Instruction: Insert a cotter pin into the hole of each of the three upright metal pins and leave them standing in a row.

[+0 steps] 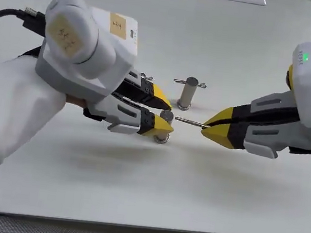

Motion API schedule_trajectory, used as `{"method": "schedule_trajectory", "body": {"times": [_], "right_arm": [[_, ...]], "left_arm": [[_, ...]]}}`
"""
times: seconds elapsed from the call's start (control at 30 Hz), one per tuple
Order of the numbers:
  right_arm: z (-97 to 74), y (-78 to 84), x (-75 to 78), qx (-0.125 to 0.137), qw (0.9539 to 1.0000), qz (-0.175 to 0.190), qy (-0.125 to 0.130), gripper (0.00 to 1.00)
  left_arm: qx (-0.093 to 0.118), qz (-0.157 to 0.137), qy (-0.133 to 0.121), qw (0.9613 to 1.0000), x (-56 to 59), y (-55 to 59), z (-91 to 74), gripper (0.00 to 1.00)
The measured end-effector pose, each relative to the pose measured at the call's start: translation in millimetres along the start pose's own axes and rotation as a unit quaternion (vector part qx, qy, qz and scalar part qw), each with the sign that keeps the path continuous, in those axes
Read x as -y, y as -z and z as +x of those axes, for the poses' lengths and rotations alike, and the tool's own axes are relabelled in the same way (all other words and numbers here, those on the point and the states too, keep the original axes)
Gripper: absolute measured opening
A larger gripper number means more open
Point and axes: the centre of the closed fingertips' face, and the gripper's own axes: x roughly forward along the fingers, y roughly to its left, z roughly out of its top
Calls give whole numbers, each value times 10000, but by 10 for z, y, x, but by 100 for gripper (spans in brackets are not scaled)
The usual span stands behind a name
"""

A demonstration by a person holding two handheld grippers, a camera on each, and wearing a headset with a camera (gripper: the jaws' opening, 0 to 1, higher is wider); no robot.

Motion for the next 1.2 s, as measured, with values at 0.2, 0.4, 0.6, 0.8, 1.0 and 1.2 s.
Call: {"method": "schedule_trajectory", "body": {"times": [0.2,0.4,0.6,0.8,1.0,1.2], "right_arm": [[27,12,28,-27,10000,-36,-39,0],[65,19,5,-70,9998,-137,-123,0],[128,18,34,-118,9996,-198,-151,0],[180,-23,45,-111,9995,-254,-175,0],[252,-96,22,-95,9990,-379,-214,0],[306,-150,2,-126,9968,-739,-262,0]], "left_arm": [[66,-35,-5,10000,15,3,22,10],[86,-12,54,9999,44,-2,22,10],[70,-37,94,9999,47,-1,20,10],[78,-38,93,9999,64,-8,22,10],[94,-121,85,9998,75,-14,24,10],[96,-117,73,9999,87,-14,18,10]]}}
